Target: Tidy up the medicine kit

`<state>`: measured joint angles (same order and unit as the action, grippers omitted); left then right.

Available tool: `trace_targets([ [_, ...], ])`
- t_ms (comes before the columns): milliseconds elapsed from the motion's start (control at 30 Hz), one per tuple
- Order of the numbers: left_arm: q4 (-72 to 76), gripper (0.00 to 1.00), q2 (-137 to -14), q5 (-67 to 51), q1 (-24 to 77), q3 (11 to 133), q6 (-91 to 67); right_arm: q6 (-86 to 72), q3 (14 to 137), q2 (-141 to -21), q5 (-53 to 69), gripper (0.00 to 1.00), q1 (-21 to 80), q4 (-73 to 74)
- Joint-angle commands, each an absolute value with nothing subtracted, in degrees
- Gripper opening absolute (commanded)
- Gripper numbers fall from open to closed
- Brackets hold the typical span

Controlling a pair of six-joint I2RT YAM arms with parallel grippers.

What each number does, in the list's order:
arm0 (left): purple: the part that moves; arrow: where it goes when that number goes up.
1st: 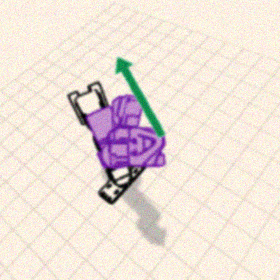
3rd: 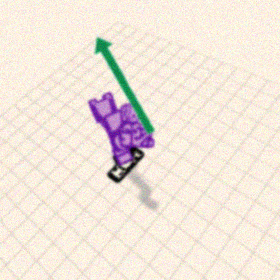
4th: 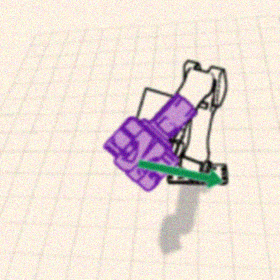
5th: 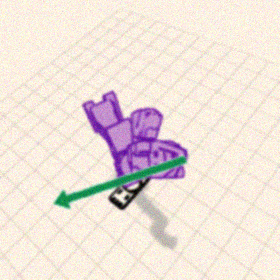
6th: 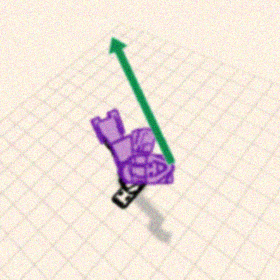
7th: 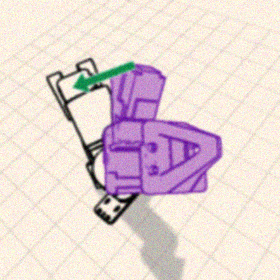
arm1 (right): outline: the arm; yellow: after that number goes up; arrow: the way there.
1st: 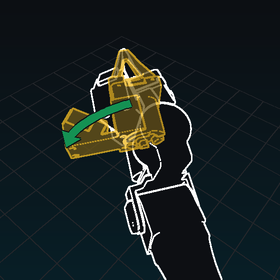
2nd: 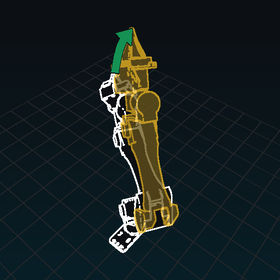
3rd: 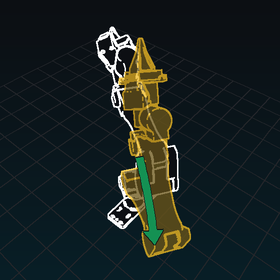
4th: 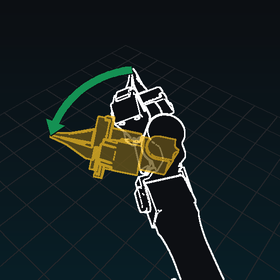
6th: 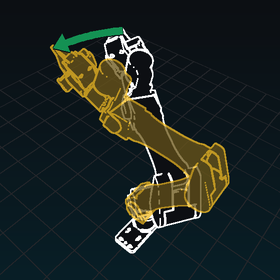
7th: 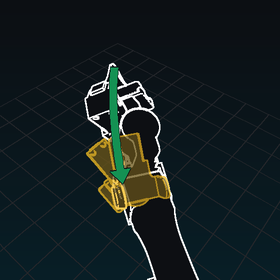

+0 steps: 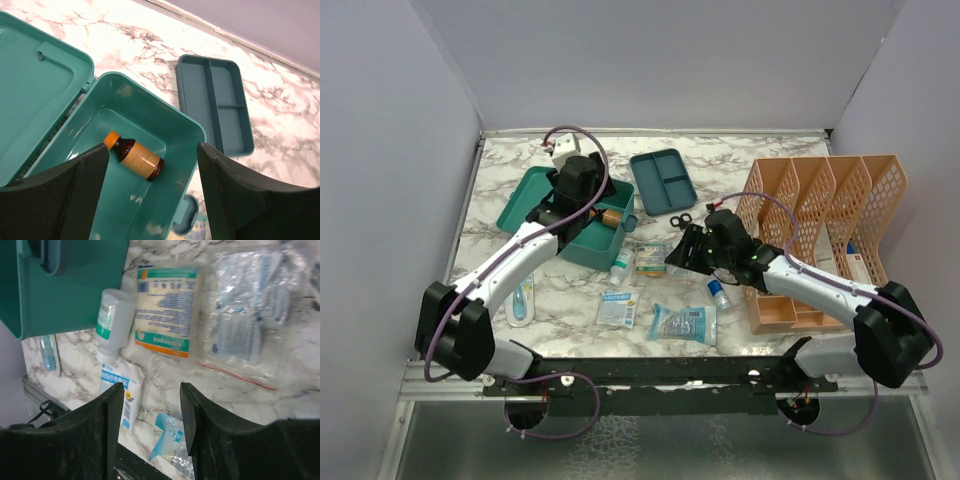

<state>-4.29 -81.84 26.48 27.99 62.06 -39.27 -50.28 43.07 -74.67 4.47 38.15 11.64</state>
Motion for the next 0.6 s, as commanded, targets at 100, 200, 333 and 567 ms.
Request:
trace_targets([
  [100, -10.45, 0.86, -69.89, 13.1, 27.16, 59.27, -24.55, -56.77, 45.6, -81.57, 8.12, 0.53, 43.13, -1.94],
  [200, -8.12, 0.94, -63.34, 8.62, 27.13, 55.71, -21.33, -58.45, 47.62, -85.14, 7.47, 0.55, 43.63, -2.9],
  [333, -5.38, 0.98, -56.06, 4.68, 27.11, 51.0, -17.49, -60.72, 50.35, -90.47, 9.31, 0.55, 44.0, -4.83],
  [567, 4.6, 0.99, -43.61, 4.6, 27.16, 40.14, -14.26, -64.92, 53.52, -97.37, 8.79, 0.52, 45.63, -5.73],
])
